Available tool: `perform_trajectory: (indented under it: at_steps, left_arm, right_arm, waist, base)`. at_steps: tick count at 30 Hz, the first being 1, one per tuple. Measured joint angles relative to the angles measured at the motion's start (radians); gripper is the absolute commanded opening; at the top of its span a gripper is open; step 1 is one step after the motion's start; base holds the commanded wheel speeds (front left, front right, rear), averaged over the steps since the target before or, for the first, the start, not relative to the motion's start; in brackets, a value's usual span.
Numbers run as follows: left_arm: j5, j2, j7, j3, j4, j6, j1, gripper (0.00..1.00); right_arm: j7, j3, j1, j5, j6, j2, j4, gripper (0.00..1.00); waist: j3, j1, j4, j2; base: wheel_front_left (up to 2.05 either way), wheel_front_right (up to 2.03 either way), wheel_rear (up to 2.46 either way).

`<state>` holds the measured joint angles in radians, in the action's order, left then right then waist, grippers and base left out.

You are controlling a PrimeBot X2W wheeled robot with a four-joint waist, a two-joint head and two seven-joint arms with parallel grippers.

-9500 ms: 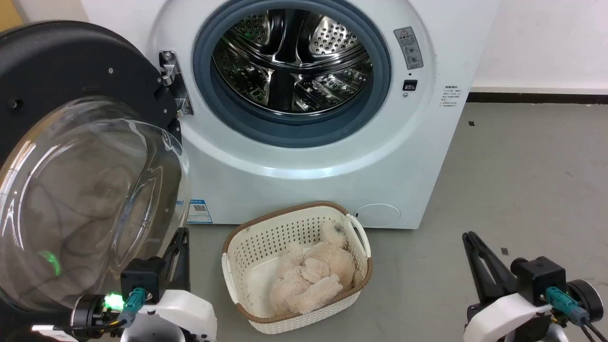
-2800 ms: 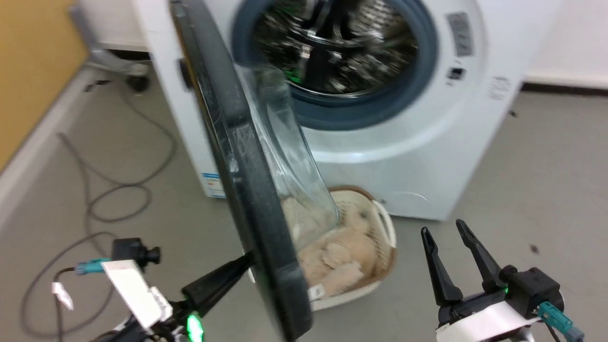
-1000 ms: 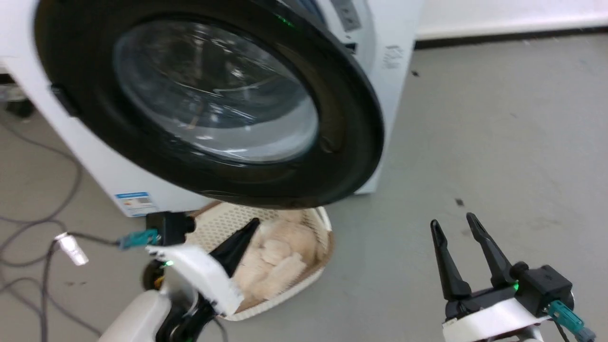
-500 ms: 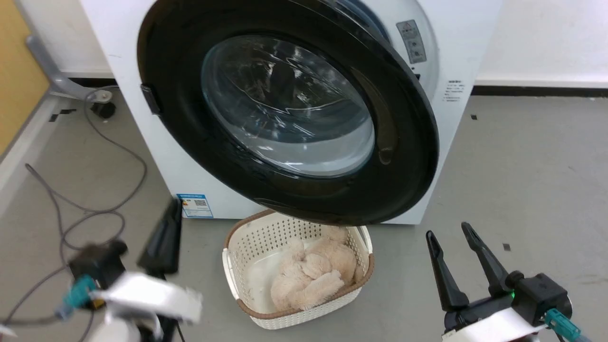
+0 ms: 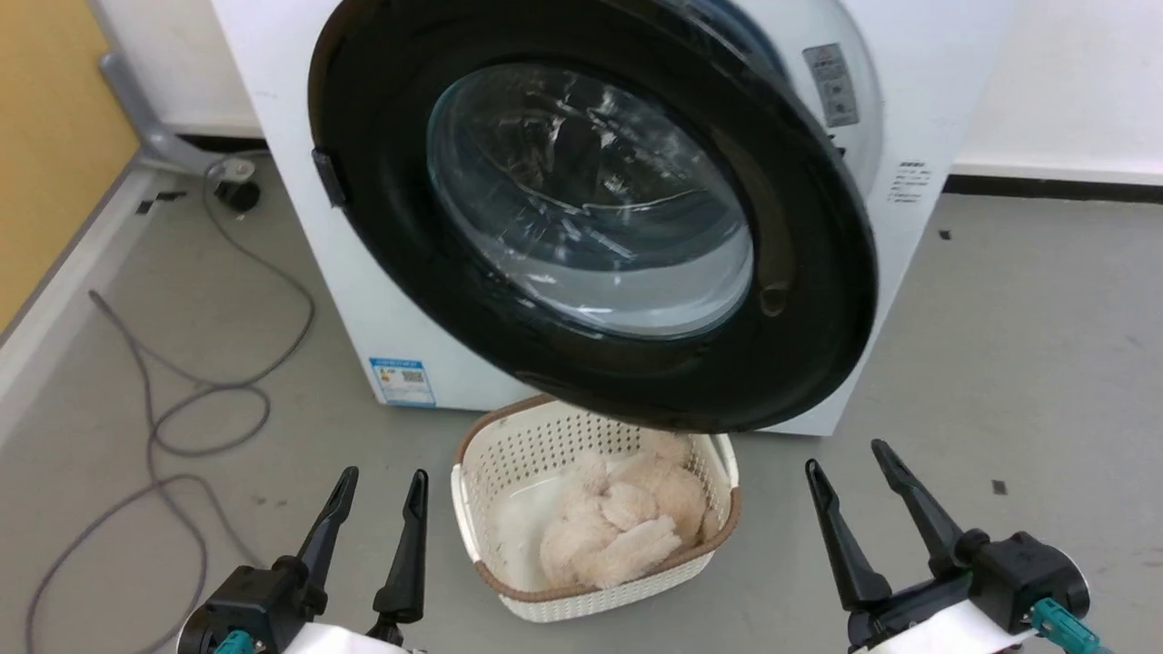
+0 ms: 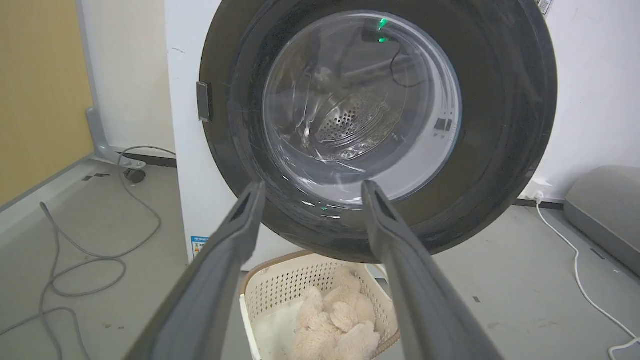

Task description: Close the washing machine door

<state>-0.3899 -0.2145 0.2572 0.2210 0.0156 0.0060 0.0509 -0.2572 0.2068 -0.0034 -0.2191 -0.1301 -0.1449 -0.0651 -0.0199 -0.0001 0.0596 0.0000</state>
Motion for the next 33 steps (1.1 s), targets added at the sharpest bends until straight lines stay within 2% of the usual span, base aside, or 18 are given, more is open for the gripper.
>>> perform_trajectory:
  at_steps: [1,2,3,9,15,21,25,33]
  left_arm:
    - [0.011,0.009,0.000,-0.008,-0.001,-0.005,0.000,1.00]
    - [0.022,0.016,0.000,-0.012,-0.002,-0.011,0.000,1.00]
    - [0.033,0.022,0.000,-0.015,-0.002,-0.018,0.000,1.00]
    - [0.081,0.071,0.000,-0.038,-0.002,-0.055,-0.009,1.00]
    - [0.108,0.107,0.000,-0.062,-0.002,-0.090,-0.053,1.00]
    - [0.122,0.134,0.000,-0.075,-0.003,-0.112,-0.100,1.00]
    - [0.132,0.145,0.000,-0.071,-0.002,-0.121,-0.131,1.00]
    - [0.133,0.158,0.000,-0.070,-0.004,-0.129,-0.185,1.00]
  right_arm:
    - [0.000,0.004,0.000,0.000,0.000,-0.002,-0.001,0.46]
    - [0.000,0.009,0.000,0.000,0.000,-0.006,-0.001,0.05]
    - [0.000,0.017,-0.001,0.000,0.000,-0.011,-0.001,0.00]
    - [0.000,0.058,-0.052,-0.001,0.000,-0.074,-0.012,0.00]
    - [0.028,0.083,-0.209,-0.019,0.000,-0.186,-0.039,0.00]
    - [0.082,0.073,-0.359,-0.082,0.000,-0.293,-0.066,0.00]
    - [0.101,0.026,-0.437,-0.128,-0.001,-0.353,-0.098,0.00]
    - [0.145,0.001,-0.570,-0.190,-0.003,-0.414,-0.152,0.00]
  waist:
    - [-0.005,0.0001,0.005,0.0000]
    - [-0.010,0.0000,0.010,0.0000]
    - [-0.016,0.0000,0.015,0.0000]
    - [-0.065,0.0001,0.051,0.0000]
    - [-0.138,0.0001,0.090,0.0000]
    - [-0.220,0.0001,0.131,0.0000]
    - [-0.273,0.0002,0.157,0.0000]
    - [-0.363,0.0002,0.196,0.0000]
  base:
    - [0.00,0.00,0.00]
    - [0.00,0.00,0.00]
    - [0.00,0.00,0.00]
    - [0.00,0.00,0.00]
    - [0.00,0.00,0.00]
    - [0.00,0.00,0.00]
    - [0.00,0.00,0.00]
    - [0.00,0.00,0.00]
